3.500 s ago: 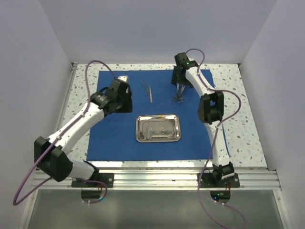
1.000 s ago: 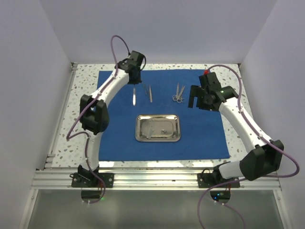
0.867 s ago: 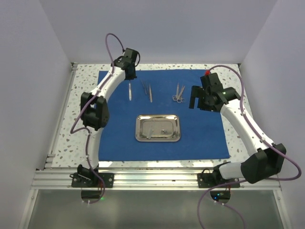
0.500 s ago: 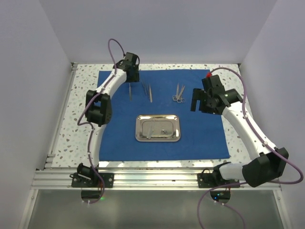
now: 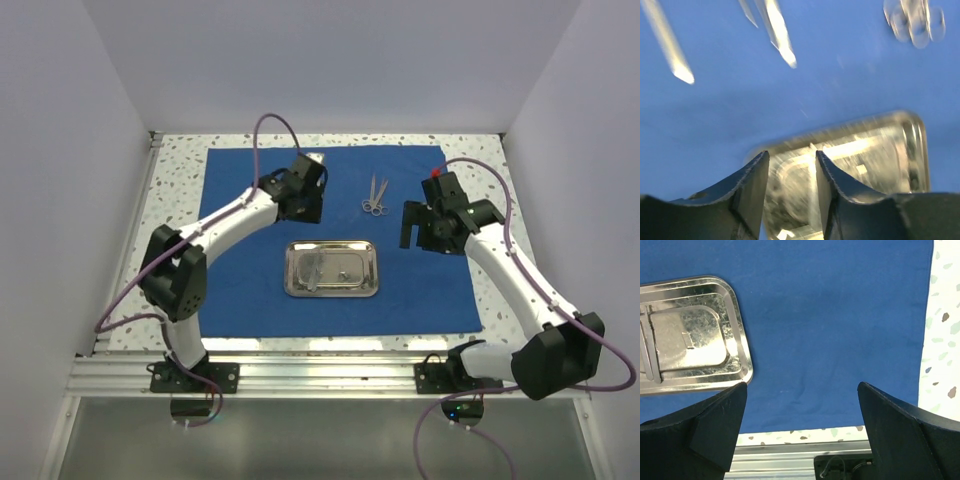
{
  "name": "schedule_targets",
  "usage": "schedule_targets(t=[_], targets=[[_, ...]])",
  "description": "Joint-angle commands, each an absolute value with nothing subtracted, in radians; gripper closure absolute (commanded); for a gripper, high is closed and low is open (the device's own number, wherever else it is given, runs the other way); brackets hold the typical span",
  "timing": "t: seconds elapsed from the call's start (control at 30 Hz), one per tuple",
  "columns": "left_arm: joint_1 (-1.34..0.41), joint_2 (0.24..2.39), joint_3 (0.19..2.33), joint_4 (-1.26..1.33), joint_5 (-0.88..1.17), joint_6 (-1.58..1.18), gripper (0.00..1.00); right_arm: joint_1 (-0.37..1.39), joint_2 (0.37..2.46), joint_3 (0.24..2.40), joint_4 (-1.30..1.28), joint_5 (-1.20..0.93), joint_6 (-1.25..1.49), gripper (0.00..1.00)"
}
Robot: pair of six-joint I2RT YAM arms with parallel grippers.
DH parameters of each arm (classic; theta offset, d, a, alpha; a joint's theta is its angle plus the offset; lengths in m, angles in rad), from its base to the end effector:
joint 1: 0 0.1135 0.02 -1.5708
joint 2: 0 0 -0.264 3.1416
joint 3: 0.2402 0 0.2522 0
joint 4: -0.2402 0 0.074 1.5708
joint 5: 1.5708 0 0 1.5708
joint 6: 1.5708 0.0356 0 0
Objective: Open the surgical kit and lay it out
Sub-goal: Pick up the medical item from the container.
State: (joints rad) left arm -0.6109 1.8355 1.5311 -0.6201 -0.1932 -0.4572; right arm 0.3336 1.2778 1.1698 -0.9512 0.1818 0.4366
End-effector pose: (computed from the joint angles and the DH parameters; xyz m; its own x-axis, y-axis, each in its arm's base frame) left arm 0.3368 -0.2275 0.2652 -0.7935 0.0268 -0.6080 0.1315 0.9830 -0.1283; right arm 0.2356 0.0748 0.3044 -0.8474 0.1465 -0.5103 0.1324 0.9891 0.0642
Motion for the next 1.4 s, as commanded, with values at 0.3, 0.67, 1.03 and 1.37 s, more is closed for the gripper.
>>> schedule_targets(t=[0.3, 0.67, 1.03, 1.37], targets=[[-0.698, 1.970, 1.483, -0.569, -0.155, -0.580, 0.58, 0.334, 1.223, 1.138, -0.928, 0.150, 0.419, 0.04], [-0.724, 2.085, 1.517, -0.581, -0.190, -0.600, 0.61, 0.334, 1.186, 1.118, -0.962, 0.175, 0.403, 0.04], [-0.730, 2.164, 1.519, -0.652, -0.273, -0.624, 0.83, 0.333, 1.213, 1.134, -0.963, 0.193, 0.403, 0.03], [-0.724, 2.158, 1.635, -0.702, -0.229, -0.574, 1.00, 0.334, 1.221, 1.129, -0.960, 0.209, 0.419, 0.03]])
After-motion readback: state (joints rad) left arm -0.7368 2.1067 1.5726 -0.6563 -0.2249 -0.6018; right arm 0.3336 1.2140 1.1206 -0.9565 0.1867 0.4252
